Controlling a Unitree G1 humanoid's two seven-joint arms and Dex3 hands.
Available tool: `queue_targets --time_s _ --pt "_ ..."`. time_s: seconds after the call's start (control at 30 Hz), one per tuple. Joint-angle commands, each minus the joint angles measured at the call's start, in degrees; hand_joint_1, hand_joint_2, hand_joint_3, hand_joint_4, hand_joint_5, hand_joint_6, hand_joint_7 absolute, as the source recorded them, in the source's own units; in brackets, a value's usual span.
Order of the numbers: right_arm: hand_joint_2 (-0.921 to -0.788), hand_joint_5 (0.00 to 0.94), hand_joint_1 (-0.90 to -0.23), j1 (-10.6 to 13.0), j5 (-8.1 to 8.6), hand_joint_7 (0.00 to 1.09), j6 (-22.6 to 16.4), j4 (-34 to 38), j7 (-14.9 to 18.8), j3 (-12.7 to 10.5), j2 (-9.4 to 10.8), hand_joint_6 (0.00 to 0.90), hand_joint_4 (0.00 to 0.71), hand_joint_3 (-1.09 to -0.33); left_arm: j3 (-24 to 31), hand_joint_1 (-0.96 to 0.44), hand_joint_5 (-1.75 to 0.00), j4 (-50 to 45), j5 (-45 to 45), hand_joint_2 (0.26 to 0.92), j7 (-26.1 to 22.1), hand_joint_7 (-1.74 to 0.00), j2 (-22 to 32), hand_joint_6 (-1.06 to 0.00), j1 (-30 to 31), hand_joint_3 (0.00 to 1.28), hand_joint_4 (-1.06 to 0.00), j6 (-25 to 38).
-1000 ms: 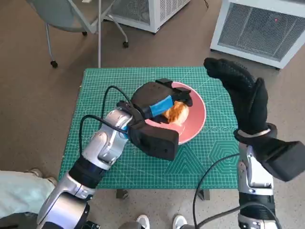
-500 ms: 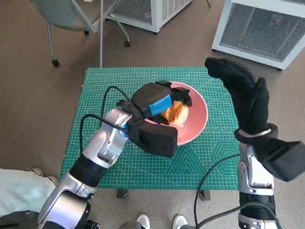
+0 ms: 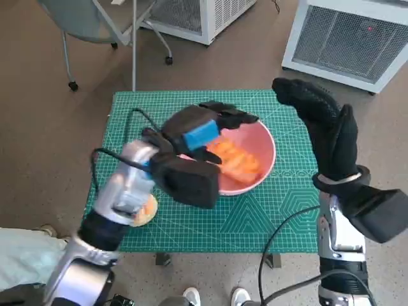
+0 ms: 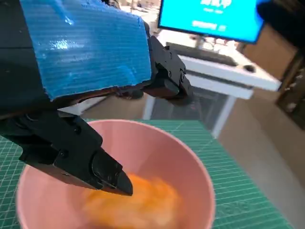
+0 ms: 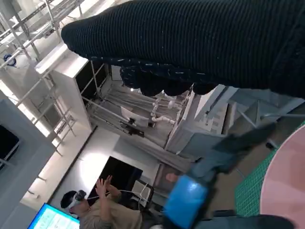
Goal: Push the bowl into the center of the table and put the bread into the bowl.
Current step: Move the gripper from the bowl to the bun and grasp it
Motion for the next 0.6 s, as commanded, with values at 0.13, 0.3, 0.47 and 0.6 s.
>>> queue_targets --time_s 0.13,0.3,0.47,0.6 --pt "-0.921 0.004 -0.708 1.5 0.11 0.48 0.9 0.3 0.0 0.1 0.4 -0.001 0.102 -0.684 6.7 -0.31 0.0 -11.5 -9.2 0.775 -9.5 0.0 6.3 -0.27 3.4 0.0 -0.05 3.7" --pt "-0.921 0.004 -0.709 2.0 0.05 0.48 1.0 -0.1 -0.1 0.2 0.7 -0.001 0.102 -0.684 12.6 -0.3 0.0 -15.7 -15.8 0.77 -13.9 0.0 11.6 -0.26 7.4 0.0 -0.04 2.4" --pt "-0.921 0.003 -0.709 2.2 0.13 0.48 0.8 -0.2 0.0 0.2 0.8 -0.001 0.102 -0.684 18.4 -0.28 0.0 -17.5 -20.7 0.758 -17.0 0.0 17.1 -0.26 12.7 0.0 -0.03 0.3" --pt "-0.921 0.003 -0.708 2.3 0.21 0.48 0.8 -0.1 0.1 0.2 0.8 -0.001 0.102 -0.684 21.9 -0.29 0.0 -20.2 -22.2 0.745 -19.4 0.0 22.0 -0.26 17.2 0.0 -0.03 1.9"
